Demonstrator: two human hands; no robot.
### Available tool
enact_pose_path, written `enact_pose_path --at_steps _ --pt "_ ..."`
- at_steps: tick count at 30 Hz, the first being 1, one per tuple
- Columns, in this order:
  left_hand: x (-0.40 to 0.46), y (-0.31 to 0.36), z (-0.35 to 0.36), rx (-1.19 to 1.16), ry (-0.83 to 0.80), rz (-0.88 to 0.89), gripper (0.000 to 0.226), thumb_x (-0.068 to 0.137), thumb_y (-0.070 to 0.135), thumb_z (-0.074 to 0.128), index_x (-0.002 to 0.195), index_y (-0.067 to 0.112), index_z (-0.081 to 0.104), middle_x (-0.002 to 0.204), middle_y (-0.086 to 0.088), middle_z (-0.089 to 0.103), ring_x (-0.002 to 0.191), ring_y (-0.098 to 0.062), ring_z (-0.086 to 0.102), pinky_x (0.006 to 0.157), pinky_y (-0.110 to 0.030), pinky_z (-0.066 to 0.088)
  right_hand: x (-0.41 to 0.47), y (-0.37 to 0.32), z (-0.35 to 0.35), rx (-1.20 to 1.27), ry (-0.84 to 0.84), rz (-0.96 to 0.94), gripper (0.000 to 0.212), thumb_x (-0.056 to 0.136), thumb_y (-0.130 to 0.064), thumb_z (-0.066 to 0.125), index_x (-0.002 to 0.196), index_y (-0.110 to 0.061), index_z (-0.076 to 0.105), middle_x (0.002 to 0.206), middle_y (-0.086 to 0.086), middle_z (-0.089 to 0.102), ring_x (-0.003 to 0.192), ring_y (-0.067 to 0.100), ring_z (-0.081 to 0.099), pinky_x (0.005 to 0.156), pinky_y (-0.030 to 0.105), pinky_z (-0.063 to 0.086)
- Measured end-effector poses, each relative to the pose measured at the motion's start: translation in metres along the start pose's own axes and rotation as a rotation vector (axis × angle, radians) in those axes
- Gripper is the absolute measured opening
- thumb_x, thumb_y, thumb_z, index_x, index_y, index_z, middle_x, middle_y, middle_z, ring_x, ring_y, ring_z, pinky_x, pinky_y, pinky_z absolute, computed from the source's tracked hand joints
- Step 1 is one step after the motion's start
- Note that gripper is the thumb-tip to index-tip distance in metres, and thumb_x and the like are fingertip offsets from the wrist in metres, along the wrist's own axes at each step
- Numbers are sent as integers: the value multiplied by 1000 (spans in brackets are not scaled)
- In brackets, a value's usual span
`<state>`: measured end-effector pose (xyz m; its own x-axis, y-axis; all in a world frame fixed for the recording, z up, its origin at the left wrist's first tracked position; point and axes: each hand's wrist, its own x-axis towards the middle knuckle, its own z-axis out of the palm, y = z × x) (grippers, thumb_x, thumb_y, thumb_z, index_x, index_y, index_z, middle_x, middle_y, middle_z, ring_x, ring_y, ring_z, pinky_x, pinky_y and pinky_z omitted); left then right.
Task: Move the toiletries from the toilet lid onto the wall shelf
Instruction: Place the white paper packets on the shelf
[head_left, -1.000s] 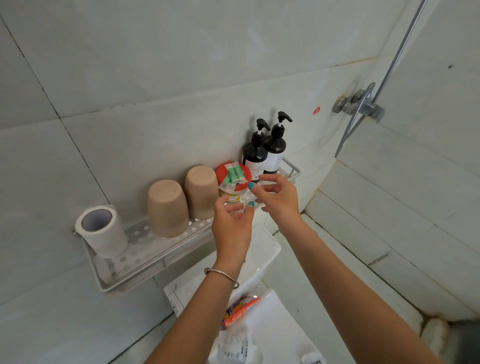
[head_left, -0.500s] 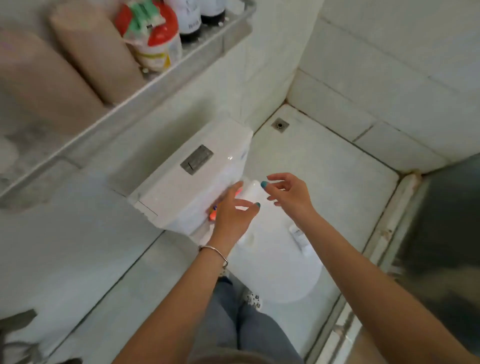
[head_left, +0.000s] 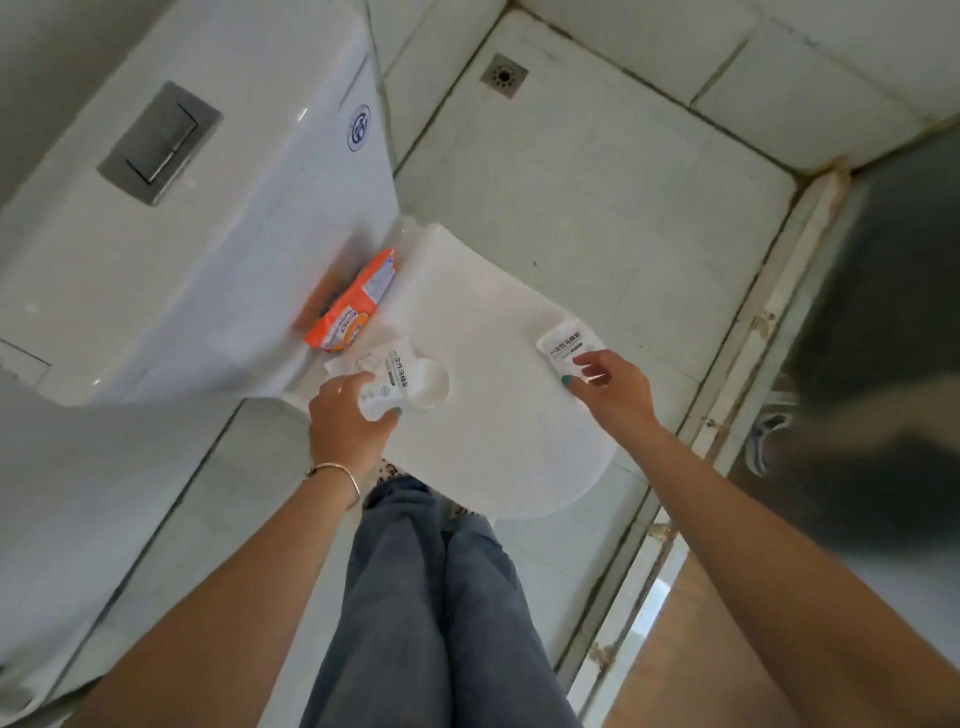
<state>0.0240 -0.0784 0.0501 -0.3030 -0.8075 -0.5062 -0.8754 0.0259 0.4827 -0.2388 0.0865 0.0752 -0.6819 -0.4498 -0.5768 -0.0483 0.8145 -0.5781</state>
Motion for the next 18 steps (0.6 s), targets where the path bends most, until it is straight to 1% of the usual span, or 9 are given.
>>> enact_pose_path --at_steps 2,3,5,8,10,12,13,15,18 --pt "14 -18 5 62 28 97 61 68 30 80 124 21 56 131 -10 54 123 -32 46 102 -44 42 16 14 7 -53 11 -12 35 82 -22 75 115 -22 64 108 -5 58 96 10 56 67 4 38" --pt "21 -24 6 87 41 155 63 67 29 80 125 23 55 133 -9 53 125 -32 46 103 -45 40 25 20 10 -93 25 -23 42 81 -22 75 121 -24 61 120 -2 54 111 13 51 74 4 34" --pt "33 -32 5 106 42 262 67 65 24 82 125 24 53 136 -7 51 126 -31 46 105 -45 39 43 31 16 -223 49 -59 55 81 -26 75 132 -31 54 143 1 40 134 20 32 95 16 28" --pt "46 -32 3 118 12 351 74 64 21 86 130 15 51 136 -7 53 128 -29 45 108 -42 36 62 39 21 -271 53 -34 71 80 -30 75 142 -37 41 156 0 22 144 21 16 108 33 29" --pt "52 -33 5 149 -12 409 76 64 20 86 131 12 51 135 -7 54 128 -27 45 108 -39 35 69 43 22 -274 48 -10 74 80 -29 75 144 -37 38 156 0 23 144 20 17 110 33 27" --pt "55 -35 9 211 -31 467 76 64 19 85 132 12 51 136 -6 53 129 -27 45 108 -38 35 73 46 26 -258 46 -24 72 80 -27 76 143 -35 41 148 0 34 139 18 29 108 28 27" --pt "56 -36 11 247 -33 485 76 65 19 83 133 13 49 136 -6 53 129 -27 45 106 -39 35 73 47 28 -219 57 -23 71 80 -25 76 142 -35 44 138 -3 41 132 17 38 106 26 31" --pt "57 -37 16 324 -18 496 74 66 19 76 134 16 46 131 -5 54 123 -29 47 101 -40 39 71 48 33 -135 94 3 70 79 -24 77 141 -35 46 120 -9 42 117 16 51 104 30 41" --pt "55 -35 20 437 16 430 78 62 28 76 132 14 44 115 -10 54 108 -35 49 89 -43 40 61 47 44 -123 124 59 72 81 -27 76 143 -36 42 115 -8 39 110 15 54 97 34 47"
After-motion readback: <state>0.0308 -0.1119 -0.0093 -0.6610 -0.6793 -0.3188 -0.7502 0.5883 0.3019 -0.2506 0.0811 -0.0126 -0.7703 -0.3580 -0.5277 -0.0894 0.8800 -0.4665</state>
